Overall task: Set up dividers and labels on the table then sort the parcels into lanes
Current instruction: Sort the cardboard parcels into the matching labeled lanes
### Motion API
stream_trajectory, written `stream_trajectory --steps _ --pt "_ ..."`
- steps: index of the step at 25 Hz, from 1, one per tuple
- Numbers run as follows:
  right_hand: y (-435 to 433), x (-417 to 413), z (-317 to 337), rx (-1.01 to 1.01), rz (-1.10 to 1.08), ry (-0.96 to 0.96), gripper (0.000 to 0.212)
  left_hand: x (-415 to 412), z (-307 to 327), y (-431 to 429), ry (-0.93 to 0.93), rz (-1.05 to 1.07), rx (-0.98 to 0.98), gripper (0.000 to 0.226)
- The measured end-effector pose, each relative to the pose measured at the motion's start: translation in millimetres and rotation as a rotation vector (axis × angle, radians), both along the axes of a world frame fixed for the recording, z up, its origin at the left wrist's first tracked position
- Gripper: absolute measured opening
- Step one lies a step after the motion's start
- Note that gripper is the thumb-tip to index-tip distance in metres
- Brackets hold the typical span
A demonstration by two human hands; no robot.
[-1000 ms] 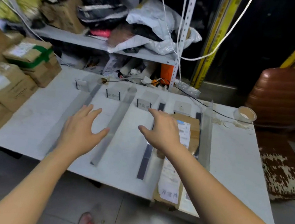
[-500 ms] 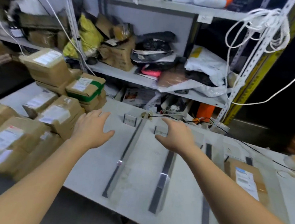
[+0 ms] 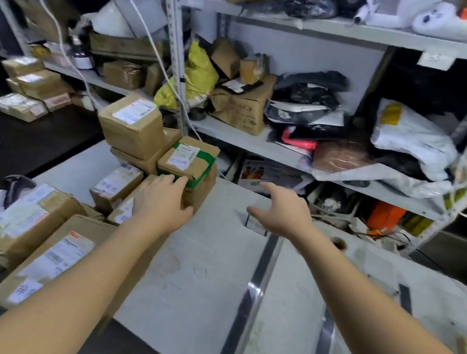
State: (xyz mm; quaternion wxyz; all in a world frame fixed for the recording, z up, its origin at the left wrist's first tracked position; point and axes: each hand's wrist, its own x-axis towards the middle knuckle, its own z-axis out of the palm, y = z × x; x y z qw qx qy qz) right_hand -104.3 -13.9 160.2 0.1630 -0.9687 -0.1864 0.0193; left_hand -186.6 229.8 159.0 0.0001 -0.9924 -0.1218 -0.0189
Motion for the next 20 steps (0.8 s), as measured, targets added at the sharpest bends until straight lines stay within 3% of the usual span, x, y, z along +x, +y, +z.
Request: stream_trajectory --steps 11,16,20 --pt "158 98 26 0.125 0.089 0.083 0.072 97 55 131 -0.059 0.088 -0.017 0.072" --pt "247 127 43 0.259 0.021 0.143 0.075 145 64 239 -0.082 0.083 -0.01 0.072" --pt "312 144 33 0.497 -0.144 0.353 0.076 178 50 310 -0.046 0.165 -0.041 0.072"
